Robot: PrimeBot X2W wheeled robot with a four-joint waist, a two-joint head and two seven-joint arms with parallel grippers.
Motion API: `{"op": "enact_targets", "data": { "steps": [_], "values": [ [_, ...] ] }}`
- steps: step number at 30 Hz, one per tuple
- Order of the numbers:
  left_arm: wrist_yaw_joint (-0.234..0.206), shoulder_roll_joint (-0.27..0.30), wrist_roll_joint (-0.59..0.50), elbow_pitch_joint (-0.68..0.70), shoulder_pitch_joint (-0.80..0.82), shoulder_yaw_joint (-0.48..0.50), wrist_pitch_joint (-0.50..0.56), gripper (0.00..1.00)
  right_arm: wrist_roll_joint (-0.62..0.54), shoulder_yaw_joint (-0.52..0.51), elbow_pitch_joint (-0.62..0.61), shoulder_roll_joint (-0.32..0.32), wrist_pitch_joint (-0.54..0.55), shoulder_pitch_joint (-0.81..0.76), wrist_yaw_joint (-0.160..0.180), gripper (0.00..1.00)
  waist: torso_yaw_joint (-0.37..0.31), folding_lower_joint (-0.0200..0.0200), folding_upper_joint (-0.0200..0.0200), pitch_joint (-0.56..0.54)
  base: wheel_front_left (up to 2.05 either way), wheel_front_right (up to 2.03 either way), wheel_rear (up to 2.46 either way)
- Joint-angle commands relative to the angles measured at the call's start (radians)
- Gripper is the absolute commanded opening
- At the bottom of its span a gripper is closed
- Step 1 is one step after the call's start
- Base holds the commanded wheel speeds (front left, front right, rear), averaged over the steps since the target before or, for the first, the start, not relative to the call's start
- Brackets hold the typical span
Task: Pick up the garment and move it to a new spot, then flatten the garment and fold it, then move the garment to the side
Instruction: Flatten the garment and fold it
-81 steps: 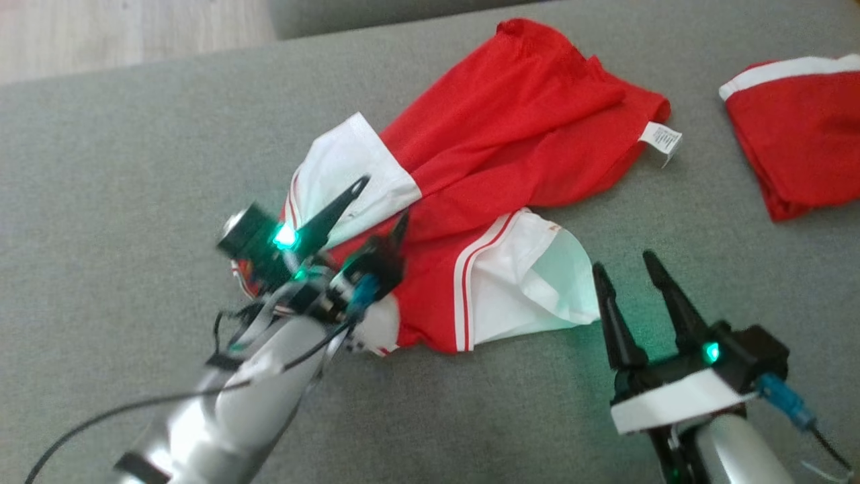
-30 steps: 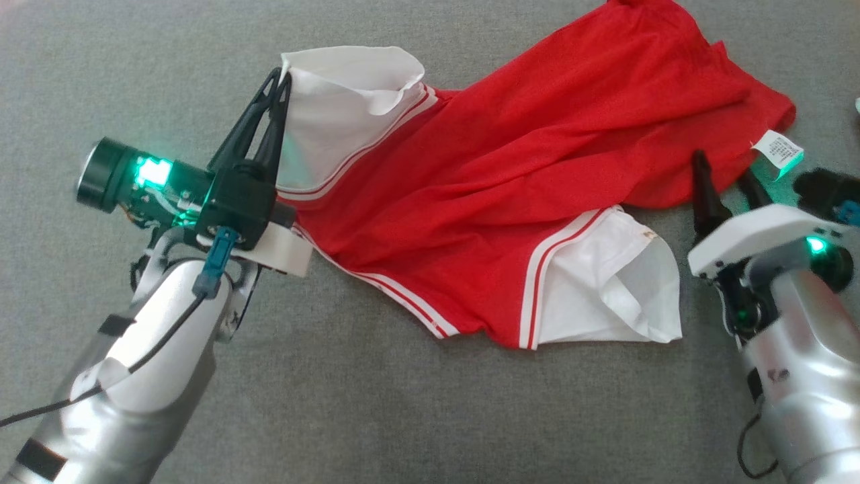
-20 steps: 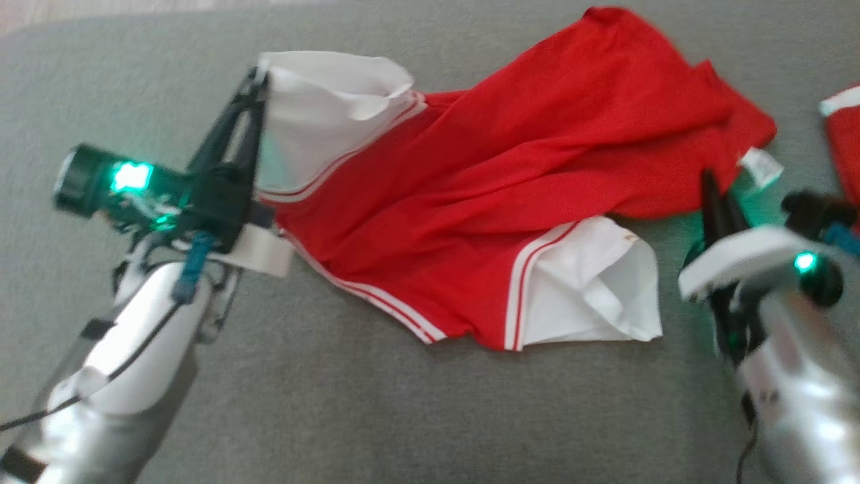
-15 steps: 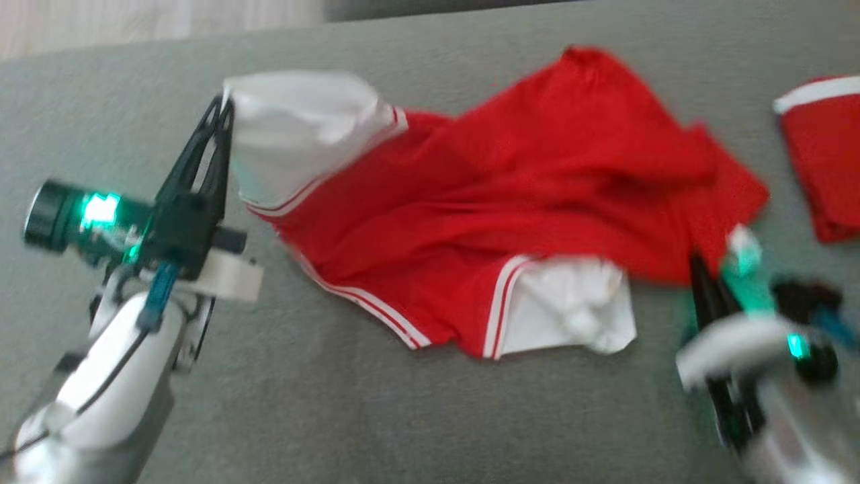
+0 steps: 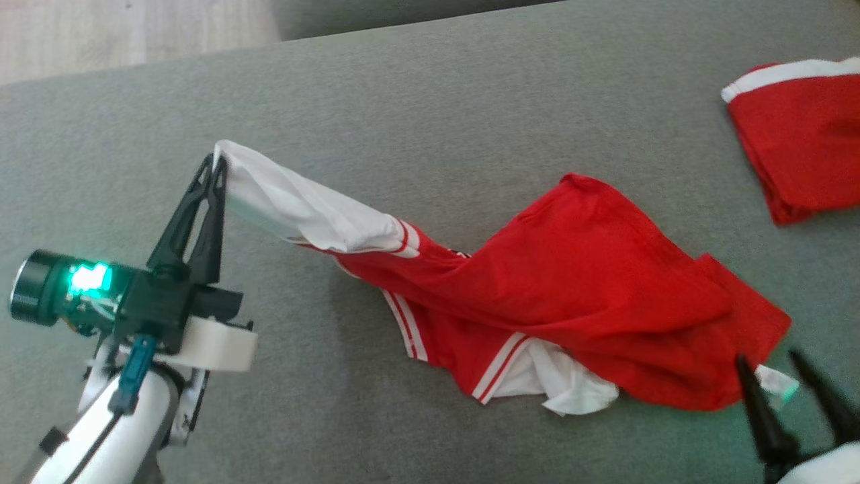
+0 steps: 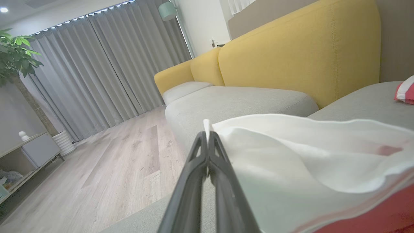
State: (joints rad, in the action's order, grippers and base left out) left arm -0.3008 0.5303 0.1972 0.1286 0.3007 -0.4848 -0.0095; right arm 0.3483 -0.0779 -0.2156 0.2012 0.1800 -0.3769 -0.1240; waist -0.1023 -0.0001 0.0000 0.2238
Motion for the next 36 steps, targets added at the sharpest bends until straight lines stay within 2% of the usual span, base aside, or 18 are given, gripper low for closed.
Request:
{"op": "enact_targets", "data": {
  "steps": [1, 4, 7, 12, 17, 21, 24, 31, 32, 33, 34, 35, 36],
  "values": [
    [-0.011, 0.041, 0.005, 0.047, 0.022, 0.047, 0.006, 0.0, -0.013, -0.002, -0.115, 0.051, 0.046, 0.018, -0.007, 1.0, 0.012, 0.0001, 0.0, 0.001, 0.0, 0.0, 0.0],
    [-0.016, 0.028, 0.008, 0.072, 0.009, 0.033, 0.01, 0.0, 0.021, -0.012, -0.252, 0.104, 0.152, 0.038, -0.007, 1.0, 0.04, 0.0001, 0.0, -0.002, 0.0, 0.0, 0.0],
    [-0.022, 0.011, 0.013, 0.085, 0.001, 0.022, 0.003, 0.0, 0.049, -0.005, -0.271, 0.206, 0.212, 0.135, -0.007, 1.0, 0.071, 0.0001, 0.0, 0.0, 0.0, 0.0, 0.0],
    [-0.013, -0.028, 0.031, 0.082, -0.005, -0.007, -0.018, 0.0, 0.08, 0.11, -0.122, 0.395, 0.272, 0.331, -0.007, 1.0, 0.134, 0.0001, 0.0, 0.001, 0.0, 0.0, 0.0],
    [0.001, -0.051, 0.045, 0.06, 0.0, -0.026, -0.042, 0.0, 0.125, 0.282, 0.065, 0.499, 0.274, 0.53, -0.007, 1.0, 0.178, 0.0001, 0.0, 0.004, 0.0, 0.0, 0.0],
    [0.01, -0.067, 0.05, 0.051, 0.003, -0.044, -0.055, 0.0, 0.145, 0.434, 0.217, 0.527, 0.26, 0.661, -0.007, 1.0, 0.201, 0.0001, 0.0, 0.015, 0.0, 0.0, 0.0],
    [0.011, -0.075, 0.053, 0.048, 0.003, -0.05, -0.061, 0.0, 0.151, 0.541, 0.315, 0.522, 0.235, 0.751, -0.007, 1.0, 0.21, 0.0001, 0.0, 0.026, 0.0, 0.0, 0.0],
    [0.022, -0.087, 0.057, 0.033, 0.019, -0.066, -0.072, 0.0, 0.188, 0.702, 0.515, 0.487, 0.197, 0.907, -0.007, 1.0, 0.236, 0.0001, 0.0, 0.048, 0.0, 0.0, 0.0],
    [0.024, -0.088, 0.057, 0.031, 0.023, -0.068, -0.072, 0.0, 0.199, 0.719, 0.538, 0.485, 0.193, 0.921, -0.007, 0.96, 0.24, 0.0001, 0.0, 0.05, 0.0, 0.0, 0.0],
    [0.025, -0.089, 0.057, 0.028, 0.027, -0.069, -0.072, 0.0, 0.209, 0.734, 0.558, 0.484, 0.189, 0.935, -0.007, 0.83, 0.242, 0.0001, 0.0, 0.052, 0.0, 0.0, 0.0],
    [0.026, -0.091, 0.057, 0.026, 0.03, -0.071, -0.073, 0.0, 0.217, 0.749, 0.575, 0.484, 0.184, 0.947, -0.007, 0.65, 0.245, 0.0001, 0.0, 0.053, 0.0, 0.0, 0.0],
    [0.026, -0.091, 0.057, 0.026, 0.03, -0.071, -0.073, 0.0, 0.217, 0.749, 0.575, 0.484, 0.184, 0.947, -0.007, 0.65, 0.245, 0.0001, 0.0, 0.053, 0.0, 0.0, 0.0],
    [0.027, -0.092, 0.057, 0.024, 0.033, -0.072, -0.073, 0.0, 0.228, 0.763, 0.591, 0.483, 0.18, 0.957, -0.007, 0.49, 0.247, 0.0001, 0.0, 0.053, 0.0, 0.0, 0.0]
  ]
}}
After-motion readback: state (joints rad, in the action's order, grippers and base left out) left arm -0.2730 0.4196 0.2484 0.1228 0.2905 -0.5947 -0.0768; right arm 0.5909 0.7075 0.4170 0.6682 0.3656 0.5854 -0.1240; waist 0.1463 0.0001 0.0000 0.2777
